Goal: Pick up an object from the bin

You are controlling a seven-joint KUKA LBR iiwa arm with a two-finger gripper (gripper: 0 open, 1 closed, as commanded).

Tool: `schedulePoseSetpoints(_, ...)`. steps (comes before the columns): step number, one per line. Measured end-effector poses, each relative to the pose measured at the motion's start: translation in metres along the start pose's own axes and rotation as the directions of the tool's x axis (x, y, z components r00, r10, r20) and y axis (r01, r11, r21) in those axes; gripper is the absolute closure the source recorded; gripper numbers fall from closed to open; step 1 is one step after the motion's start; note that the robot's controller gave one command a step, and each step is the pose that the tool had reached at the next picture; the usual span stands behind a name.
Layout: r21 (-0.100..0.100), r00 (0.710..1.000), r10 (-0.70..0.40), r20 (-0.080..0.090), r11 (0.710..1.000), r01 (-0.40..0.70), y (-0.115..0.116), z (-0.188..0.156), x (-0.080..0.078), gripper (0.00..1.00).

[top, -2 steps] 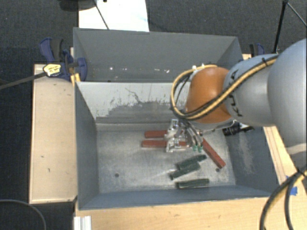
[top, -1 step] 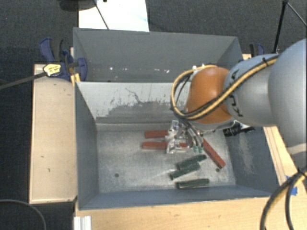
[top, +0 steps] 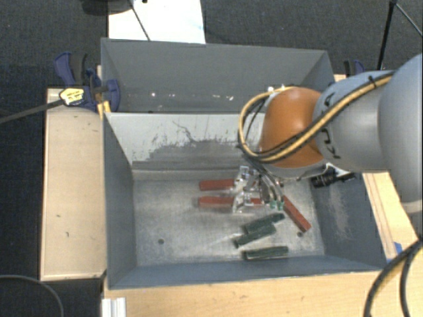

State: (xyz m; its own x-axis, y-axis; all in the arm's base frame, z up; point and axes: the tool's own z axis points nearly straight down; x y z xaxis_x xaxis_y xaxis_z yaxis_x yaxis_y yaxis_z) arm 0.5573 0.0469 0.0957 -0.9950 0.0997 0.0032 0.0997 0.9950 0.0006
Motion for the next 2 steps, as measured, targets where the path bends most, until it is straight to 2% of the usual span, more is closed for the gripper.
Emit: schedulePoseSetpoints(2,-0.001,1.000,0.000,0.006,1.000,0.000,0.001,-0.031,-0.003,1.00)
